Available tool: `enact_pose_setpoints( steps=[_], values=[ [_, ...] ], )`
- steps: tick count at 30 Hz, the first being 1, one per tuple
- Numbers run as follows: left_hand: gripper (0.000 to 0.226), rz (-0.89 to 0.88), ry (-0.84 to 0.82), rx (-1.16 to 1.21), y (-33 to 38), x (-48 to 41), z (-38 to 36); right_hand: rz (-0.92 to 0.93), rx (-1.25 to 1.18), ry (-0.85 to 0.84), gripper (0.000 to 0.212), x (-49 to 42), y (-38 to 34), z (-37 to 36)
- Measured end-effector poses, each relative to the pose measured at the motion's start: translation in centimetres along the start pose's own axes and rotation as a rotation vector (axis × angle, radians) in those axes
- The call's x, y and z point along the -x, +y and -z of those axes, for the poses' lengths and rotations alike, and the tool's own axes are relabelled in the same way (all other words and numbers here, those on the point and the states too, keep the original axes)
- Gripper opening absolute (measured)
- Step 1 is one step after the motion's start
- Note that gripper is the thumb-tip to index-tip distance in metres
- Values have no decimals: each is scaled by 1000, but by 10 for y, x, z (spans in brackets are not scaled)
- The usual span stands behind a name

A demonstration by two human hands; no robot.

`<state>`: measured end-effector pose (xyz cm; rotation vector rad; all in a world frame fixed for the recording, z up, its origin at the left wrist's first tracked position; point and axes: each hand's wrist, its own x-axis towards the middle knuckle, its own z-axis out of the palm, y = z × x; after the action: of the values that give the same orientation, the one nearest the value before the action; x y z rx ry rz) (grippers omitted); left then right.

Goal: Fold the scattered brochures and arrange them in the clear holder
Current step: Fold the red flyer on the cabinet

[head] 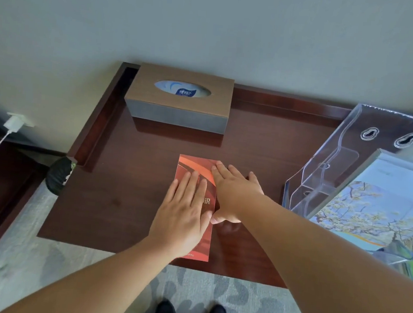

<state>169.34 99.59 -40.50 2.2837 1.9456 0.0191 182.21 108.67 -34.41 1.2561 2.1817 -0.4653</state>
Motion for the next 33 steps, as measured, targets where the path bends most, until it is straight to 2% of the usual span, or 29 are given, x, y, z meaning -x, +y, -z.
enact_pose_setpoints(
  steps=[6,16,19,21,23,26,29,33],
  values=[
    [80,-49,-82,-46,-6,35,-5,-19,11,-27,123,2,-3,4],
    [96,-62,-151,-65,-11,33,-7,-28,-3,-28,123,2,-5,6],
    [97,-54,-174,-56,-9,32,-4,-49,-77,-5,122,6,-7,3],
    [94,-27,-167,33,-8,28,5,-70,-183,65,115,12,-9,-4],
    [76,56,-88,211,-7,22,19,-58,-289,164,107,22,-13,-14],
    [52,384,74,512,-6,1,41,-13,-303,206,106,37,-19,-33],
    [36,727,41,834,-8,-25,56,-27,-236,158,108,43,-26,-48],
    [36,929,-15,997,-16,-44,53,-60,-276,176,107,44,-28,-54]
  ],
)
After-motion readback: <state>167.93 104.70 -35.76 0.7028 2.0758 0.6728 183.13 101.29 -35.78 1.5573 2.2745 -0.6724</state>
